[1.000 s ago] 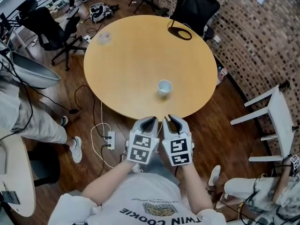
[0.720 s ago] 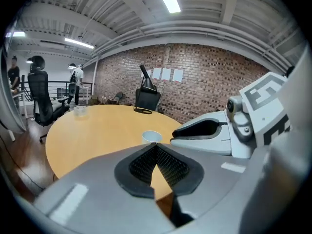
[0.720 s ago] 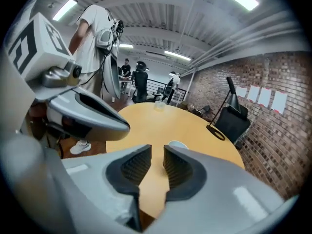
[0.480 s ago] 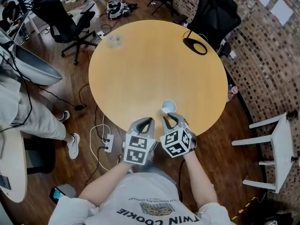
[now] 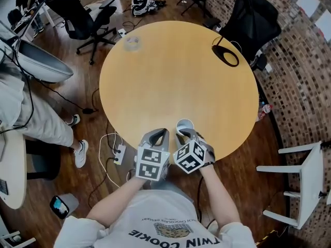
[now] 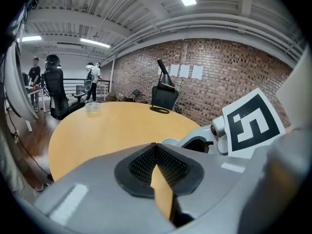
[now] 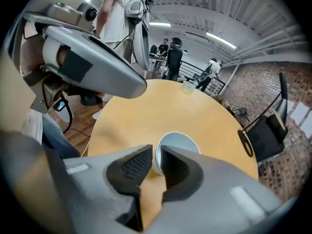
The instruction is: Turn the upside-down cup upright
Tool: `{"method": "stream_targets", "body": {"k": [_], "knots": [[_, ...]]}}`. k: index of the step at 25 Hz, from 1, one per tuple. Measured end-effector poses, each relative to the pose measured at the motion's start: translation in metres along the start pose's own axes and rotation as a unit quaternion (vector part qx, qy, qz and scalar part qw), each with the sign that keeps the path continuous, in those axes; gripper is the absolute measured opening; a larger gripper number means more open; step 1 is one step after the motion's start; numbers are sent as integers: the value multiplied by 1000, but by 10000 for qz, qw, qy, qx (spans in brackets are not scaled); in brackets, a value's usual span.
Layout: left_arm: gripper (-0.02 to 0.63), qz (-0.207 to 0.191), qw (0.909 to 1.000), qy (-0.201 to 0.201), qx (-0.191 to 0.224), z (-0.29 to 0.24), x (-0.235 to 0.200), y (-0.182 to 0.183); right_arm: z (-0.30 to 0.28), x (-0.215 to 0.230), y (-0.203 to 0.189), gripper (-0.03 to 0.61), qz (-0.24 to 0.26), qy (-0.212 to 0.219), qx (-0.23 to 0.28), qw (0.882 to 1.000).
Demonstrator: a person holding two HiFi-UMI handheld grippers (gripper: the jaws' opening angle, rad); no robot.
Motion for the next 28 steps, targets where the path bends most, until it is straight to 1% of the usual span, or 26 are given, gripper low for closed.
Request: {"method": "stream_targets", "body": {"k": [3,5,7,9,10,11,12,13,15,16,17,18,23,25,27,28], "knots": [[3,3,10000,97,2,-5,3,2,0,1,1,21,-68,184,130,9997],[3,-20,9999,163,21,-8,4,5,3,2,3,20,-169,325,262,9990],[3,-58,9997,215,45,-9,5,9,9,5,5,20,-377,411,439,9975],[3,-93,9996,259,72,-10,5,14,15,9,8,20,-870,500,760,9920],[3,-114,9995,276,78,-11,4,17,18,10,9,20,-1259,574,992,9854],[3,-136,9995,289,84,-11,4,20,20,12,9,20,-1728,669,1256,9746],[3,-154,9994,295,94,-12,4,22,23,14,9,20,-2256,785,1538,9588],[3,-164,9994,298,108,-13,4,24,24,17,7,20,-2813,908,1822,9378],[3,-175,9993,291,124,-17,4,28,25,22,1,20,-3862,1100,2307,8863],[3,-188,9994,275,118,-19,4,30,23,25,-3,20,-4296,1153,2473,8608],[3,-209,9994,247,103,-20,4,31,21,26,-7,20,-4653,1182,2587,8382],[3,-233,9995,213,79,-22,4,33,19,27,-12,20,-4944,1198,2665,8187],[3,-315,9995,41,-50,-33,0,40,8,29,-34,20,-6023,1247,2982,7298],[3,-366,9993,-45,-83,-36,-4,42,2,28,-40,21,-6293,1227,3075,7031],[3,-415,9990,-134,-104,-39,-6,45,-4,26,-45,21,-6526,1215,3125,6795],[3,-436,9988,-182,-113,-40,-8,47,-5,25,-47,21,-6632,1186,3129,6694]]}}
Point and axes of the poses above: the fingertips, and each gripper's own axes: z backward along the fingers, x to its right, y out of its top, the point moved 3 cm from there along z, backward along the fingers, and after that the axes turned 13 degrees about z, right-handed, at the moved point
